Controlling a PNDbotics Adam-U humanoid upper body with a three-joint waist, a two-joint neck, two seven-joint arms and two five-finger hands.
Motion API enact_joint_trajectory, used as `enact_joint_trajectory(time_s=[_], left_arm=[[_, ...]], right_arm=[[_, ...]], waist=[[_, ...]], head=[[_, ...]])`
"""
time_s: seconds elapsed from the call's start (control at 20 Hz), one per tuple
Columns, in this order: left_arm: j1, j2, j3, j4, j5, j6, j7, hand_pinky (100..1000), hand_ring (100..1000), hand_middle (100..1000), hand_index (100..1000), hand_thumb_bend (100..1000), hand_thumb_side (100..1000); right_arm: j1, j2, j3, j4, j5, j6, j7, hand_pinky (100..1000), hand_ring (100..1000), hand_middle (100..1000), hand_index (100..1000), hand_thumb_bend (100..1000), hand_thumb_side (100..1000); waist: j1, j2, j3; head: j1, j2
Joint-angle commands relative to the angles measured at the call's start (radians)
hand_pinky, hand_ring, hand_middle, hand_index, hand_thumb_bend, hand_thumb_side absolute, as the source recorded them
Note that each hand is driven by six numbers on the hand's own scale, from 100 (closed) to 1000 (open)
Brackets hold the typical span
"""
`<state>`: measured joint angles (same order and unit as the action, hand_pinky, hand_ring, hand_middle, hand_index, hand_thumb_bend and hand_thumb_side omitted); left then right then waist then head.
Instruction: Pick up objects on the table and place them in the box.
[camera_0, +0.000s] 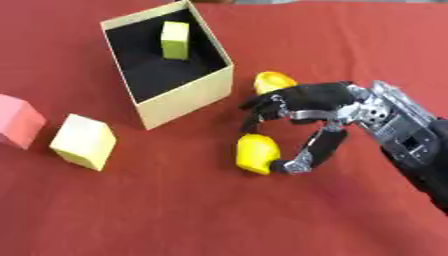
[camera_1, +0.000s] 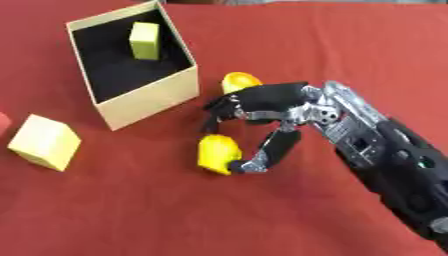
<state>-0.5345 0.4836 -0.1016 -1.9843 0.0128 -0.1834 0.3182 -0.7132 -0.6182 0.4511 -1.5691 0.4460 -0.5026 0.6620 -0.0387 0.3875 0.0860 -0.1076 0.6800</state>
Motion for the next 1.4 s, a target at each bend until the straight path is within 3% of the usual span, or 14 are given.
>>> enact_joint_trajectory(time_s=[0.05, 0.4, 0.8, 1.05, 1.4], left_arm=[[-0.010, 0.013, 0.000, -0.016, 0.004, 0.001, -0.003, 639, 675, 693, 809, 126, 741], [-0.011, 0.012, -0.001, -0.016, 0.007, 0.001, -0.003, 638, 675, 693, 809, 126, 742], [-0.011, 0.010, -0.002, -0.016, 0.008, 0.001, -0.004, 638, 676, 693, 809, 124, 744], [-0.009, 0.011, -0.003, -0.016, 0.009, 0.001, -0.004, 638, 677, 694, 809, 122, 746], [-0.005, 0.014, -0.002, -0.016, 0.011, 0.002, -0.006, 638, 678, 695, 809, 119, 749]], right_arm=[[-0.013, -0.008, -0.001, 0.009, 0.026, -0.260, 0.245, 956, 1000, 718, 888, 313, 473], [-0.013, 0.007, 0.004, 0.047, 0.067, -0.281, 0.245, 957, 1000, 716, 889, 310, 482], [-0.008, 0.022, 0.004, 0.065, 0.071, -0.286, 0.242, 948, 1000, 608, 850, 266, 460], [-0.008, 0.015, -0.003, 0.046, 0.032, -0.273, 0.199, 932, 1000, 522, 777, 110, 421], [0.000, -0.031, -0.020, -0.036, -0.066, -0.251, 0.138, 913, 1000, 453, 712, 100, 356]], waist=[[0.005, -0.018, 0.001], [0.007, -0.015, 0.002], [0.009, -0.012, 0.002], [0.009, -0.012, -0.001], [0.009, -0.015, -0.006]], head=[[-0.002, -0.008], [-0.002, -0.012], [-0.001, -0.014], [0.001, -0.013], [0.006, -0.016]])
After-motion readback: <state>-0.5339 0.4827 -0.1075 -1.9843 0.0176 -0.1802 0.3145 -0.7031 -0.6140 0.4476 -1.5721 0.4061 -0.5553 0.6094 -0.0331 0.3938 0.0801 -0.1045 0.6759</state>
